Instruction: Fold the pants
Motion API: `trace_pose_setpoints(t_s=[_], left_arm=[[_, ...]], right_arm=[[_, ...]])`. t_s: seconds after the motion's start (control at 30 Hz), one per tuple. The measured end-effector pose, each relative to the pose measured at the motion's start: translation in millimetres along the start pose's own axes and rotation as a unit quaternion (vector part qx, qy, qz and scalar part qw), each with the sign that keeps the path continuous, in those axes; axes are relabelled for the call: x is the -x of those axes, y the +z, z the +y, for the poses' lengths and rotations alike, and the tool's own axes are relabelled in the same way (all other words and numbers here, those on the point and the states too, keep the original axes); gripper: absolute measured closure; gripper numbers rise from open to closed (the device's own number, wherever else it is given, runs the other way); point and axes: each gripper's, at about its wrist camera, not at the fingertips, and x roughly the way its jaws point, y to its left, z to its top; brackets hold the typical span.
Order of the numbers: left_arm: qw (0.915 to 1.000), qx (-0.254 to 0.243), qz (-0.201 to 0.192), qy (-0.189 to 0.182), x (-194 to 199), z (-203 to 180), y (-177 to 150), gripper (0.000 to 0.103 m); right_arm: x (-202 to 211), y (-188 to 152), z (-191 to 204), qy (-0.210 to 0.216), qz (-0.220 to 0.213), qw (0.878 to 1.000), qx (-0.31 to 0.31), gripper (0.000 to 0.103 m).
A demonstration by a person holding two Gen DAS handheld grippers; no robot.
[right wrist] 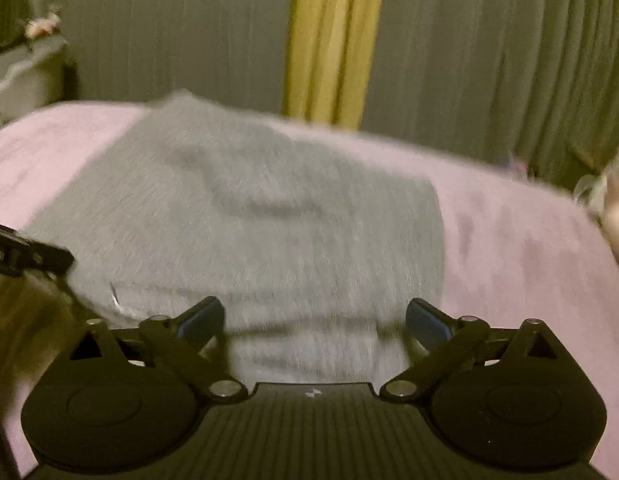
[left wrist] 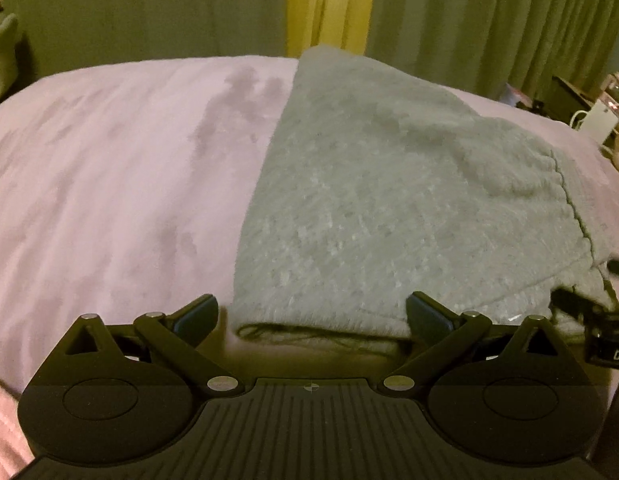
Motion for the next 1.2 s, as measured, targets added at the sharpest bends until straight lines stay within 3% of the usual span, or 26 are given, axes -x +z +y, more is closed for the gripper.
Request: trace_pose_setpoints(t_s=[0.1, 0.23, 0.33, 0.4, 0.53, 0.8, 0.9, 0.97, 1.1, 1.2], left_arm=[[0.9999, 0.008, 0.001, 0.009, 5, 2, -2, 0.000], [0.9986, 0.052, -0.006, 0.010, 12, 13, -3, 0.000], [0.9952, 0.096, -0.011, -0.017, 14, 29, -1, 0.000], [0.9900, 0.132, 0.002, -0.049, 10, 44, 0, 0.000], [0.9708, 0.213, 0.060, -0.092, -12, 70, -1, 0.000], [0.9576, 0.229, 0.066, -0.162, -15, 72, -1, 0.000], [0.9349, 0.265, 0.072, -0.225, -16, 79, -6, 0.000], [0.9234, 0.288, 0.072, -0.244, -17, 84, -10, 0.000], [0.9130, 0.310, 0.059, -0.259, -20, 87, -8, 0.000], [0.9152, 0.300, 0.056, -0.263, -23, 80, -5, 0.000]], right_arm=[[-2, -4, -20, -0.007, 0.044, 0.997, -0.062, 0.004], [12, -5, -48, 0.012, 0.032, 0.989, -0.145, 0.004], [17, -9, -62, 0.030, 0.031, 0.980, -0.195, 0.004], [18, -10, -66, 0.042, 0.029, 0.976, -0.211, 0.004], [15, -15, -68, 0.024, 0.035, 0.976, -0.215, 0.004], [6, -21, -74, 0.037, 0.051, 0.967, -0.248, 0.004], [3, -24, -77, 0.046, 0.055, 0.962, -0.265, 0.004], [1, -25, -79, 0.051, 0.057, 0.959, -0.272, 0.004], [0, -25, -78, 0.049, 0.056, 0.961, -0.268, 0.004], [0, -24, -76, 0.047, 0.057, 0.962, -0.265, 0.004]])
